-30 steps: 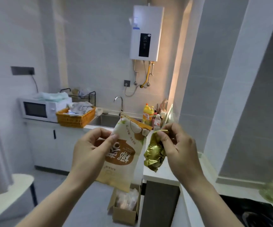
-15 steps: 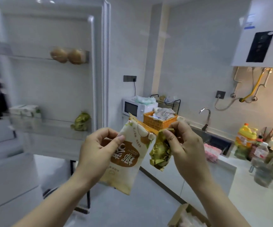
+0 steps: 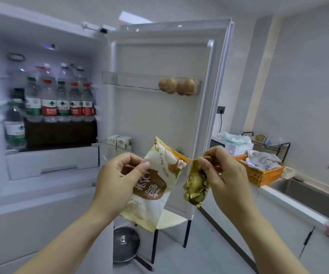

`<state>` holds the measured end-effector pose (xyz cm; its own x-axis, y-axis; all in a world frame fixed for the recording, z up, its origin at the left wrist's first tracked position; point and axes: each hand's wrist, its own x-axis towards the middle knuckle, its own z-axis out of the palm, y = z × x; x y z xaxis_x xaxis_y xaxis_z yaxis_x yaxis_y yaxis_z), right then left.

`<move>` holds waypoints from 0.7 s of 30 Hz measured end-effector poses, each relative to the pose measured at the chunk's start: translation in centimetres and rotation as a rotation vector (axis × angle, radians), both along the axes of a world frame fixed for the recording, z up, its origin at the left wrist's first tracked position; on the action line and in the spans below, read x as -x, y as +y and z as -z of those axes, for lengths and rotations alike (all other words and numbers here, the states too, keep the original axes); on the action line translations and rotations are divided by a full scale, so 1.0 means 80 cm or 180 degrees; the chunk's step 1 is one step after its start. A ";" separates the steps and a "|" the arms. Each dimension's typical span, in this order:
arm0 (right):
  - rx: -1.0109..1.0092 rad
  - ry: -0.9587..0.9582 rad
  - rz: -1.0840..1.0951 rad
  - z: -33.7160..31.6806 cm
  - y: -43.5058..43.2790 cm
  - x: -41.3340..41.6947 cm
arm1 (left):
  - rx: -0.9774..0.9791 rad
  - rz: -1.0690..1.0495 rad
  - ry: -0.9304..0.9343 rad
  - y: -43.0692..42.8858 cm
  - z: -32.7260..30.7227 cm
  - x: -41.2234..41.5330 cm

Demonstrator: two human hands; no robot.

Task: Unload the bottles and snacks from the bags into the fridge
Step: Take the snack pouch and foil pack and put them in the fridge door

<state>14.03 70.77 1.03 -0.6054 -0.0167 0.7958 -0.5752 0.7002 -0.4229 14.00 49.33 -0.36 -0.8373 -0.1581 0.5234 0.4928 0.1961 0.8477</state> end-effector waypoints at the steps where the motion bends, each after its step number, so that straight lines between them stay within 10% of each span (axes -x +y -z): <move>1: -0.0003 0.0021 -0.0009 -0.003 -0.013 0.009 | 0.0007 -0.0017 0.0023 -0.015 -0.003 0.008; 21: 0.0044 0.0196 0.0123 -0.023 -0.110 0.166 | 0.0582 0.0030 0.0133 -0.141 -0.046 0.182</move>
